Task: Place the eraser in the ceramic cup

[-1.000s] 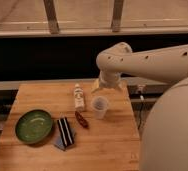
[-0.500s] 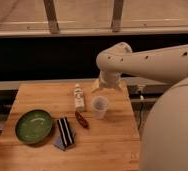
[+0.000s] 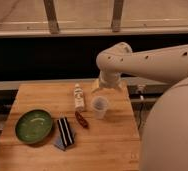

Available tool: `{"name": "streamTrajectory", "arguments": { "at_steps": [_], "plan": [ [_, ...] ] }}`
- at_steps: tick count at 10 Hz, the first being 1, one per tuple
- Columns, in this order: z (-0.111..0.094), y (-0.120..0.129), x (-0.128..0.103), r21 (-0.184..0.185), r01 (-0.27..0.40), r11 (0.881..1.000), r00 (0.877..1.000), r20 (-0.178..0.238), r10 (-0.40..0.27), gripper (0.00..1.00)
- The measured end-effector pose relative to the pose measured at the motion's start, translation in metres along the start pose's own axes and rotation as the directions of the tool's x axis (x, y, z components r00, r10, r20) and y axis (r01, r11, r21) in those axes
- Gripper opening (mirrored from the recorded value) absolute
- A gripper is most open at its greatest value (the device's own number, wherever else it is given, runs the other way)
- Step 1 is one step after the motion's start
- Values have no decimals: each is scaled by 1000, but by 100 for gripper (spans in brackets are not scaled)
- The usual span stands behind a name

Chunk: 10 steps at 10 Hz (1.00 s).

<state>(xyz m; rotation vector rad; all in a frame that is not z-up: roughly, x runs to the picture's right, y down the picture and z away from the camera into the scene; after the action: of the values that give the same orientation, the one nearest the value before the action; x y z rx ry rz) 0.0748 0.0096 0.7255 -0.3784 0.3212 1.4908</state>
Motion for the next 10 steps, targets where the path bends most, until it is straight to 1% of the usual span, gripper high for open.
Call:
{"name": "streamTrajectory", "arguments": {
  "at_steps": [4, 5, 7, 8, 9, 10],
  "plan": [
    [0, 0, 0, -1, 2, 1000, 1000, 1, -2, 80],
    [-1, 2, 1, -15, 14, 1000, 1000, 4, -14, 80],
    [-5, 11, 7, -53, 32, 998, 999, 0, -32, 80],
    [-7, 22, 10, -70, 52, 996, 999, -1, -52, 80],
    [-9, 31, 11, -78, 69, 995, 998, -1, -69, 80],
    [-10, 49, 13, -90, 103, 991, 995, -3, -104, 80]
  ]
}}
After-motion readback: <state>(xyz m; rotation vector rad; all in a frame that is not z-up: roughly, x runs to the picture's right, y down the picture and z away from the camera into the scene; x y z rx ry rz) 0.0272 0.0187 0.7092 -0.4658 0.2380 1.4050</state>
